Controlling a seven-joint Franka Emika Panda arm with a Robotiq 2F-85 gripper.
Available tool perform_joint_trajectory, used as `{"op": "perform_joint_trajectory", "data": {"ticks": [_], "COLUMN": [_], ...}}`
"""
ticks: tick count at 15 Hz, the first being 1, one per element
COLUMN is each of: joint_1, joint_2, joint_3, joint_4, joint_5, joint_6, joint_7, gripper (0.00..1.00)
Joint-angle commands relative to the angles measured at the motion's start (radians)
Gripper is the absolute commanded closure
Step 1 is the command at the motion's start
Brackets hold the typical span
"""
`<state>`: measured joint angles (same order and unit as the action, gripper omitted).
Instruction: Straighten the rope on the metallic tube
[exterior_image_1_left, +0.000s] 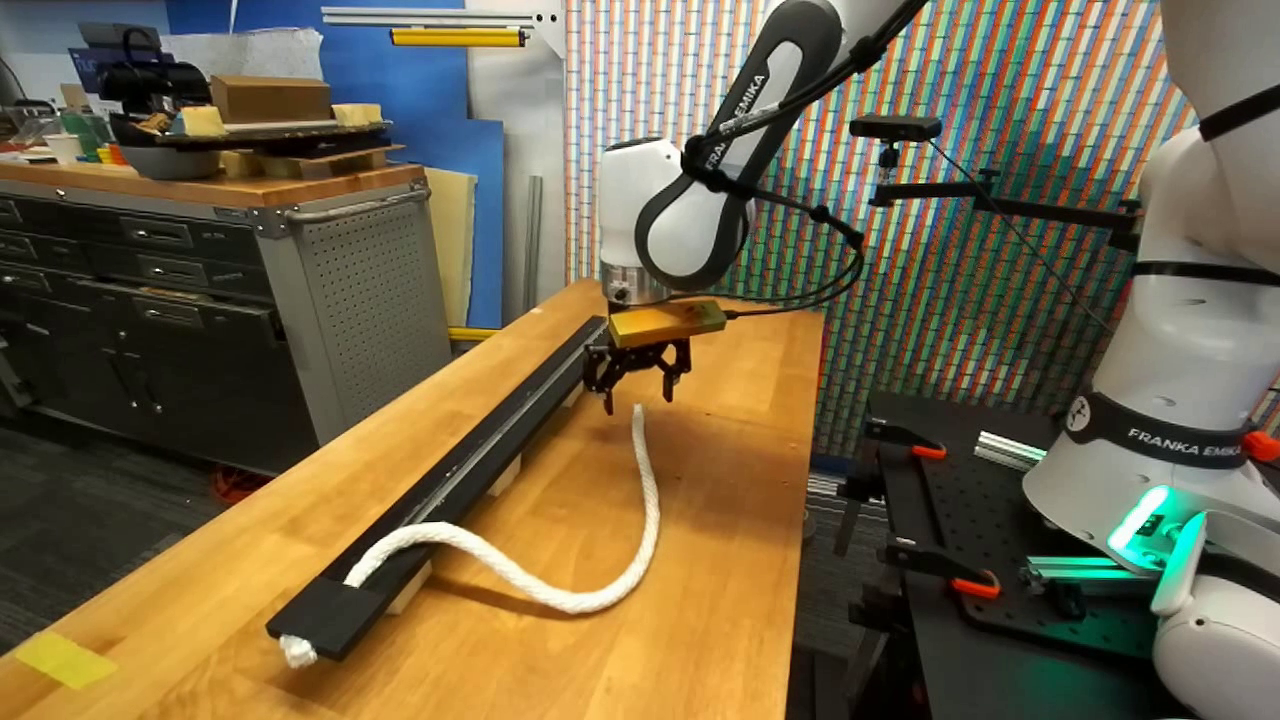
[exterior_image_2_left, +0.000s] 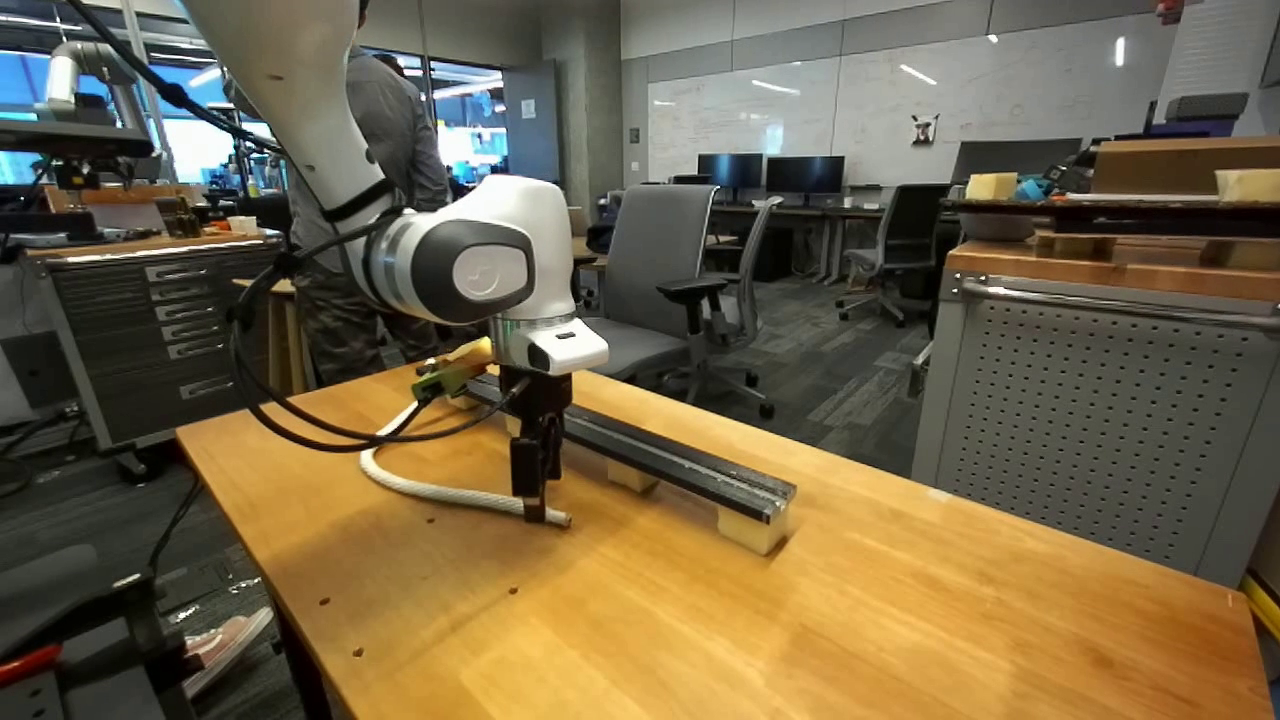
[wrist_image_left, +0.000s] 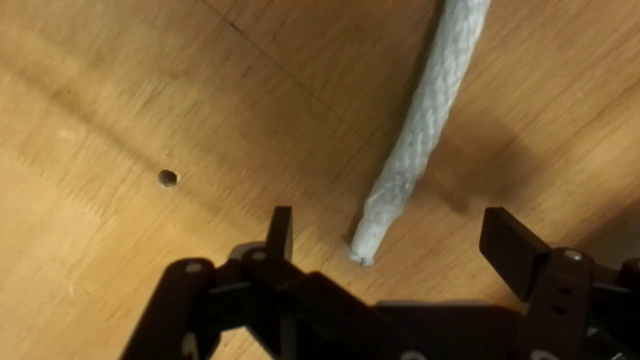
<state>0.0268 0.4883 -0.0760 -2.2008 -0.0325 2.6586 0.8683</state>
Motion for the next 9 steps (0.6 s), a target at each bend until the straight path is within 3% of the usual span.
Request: {"op": "perform_joint_trajectory", "data": {"ticks": [1, 3, 9], "joint_1": [0.029, 0.031, 0.038], "joint_2": [0.032, 0.039, 0.041], "joint_3": [-0.026, -0.027, -0.031], "joint_4": [0.041, 0.045, 0.045], "joint_5": [0.028, 0.030, 0.028], "joint_6": [-0.023, -0.028, -0.033], "joint_7": [-0.031, -0.034, -0.035], "gripper": [0.18, 0.47, 0.92]}}
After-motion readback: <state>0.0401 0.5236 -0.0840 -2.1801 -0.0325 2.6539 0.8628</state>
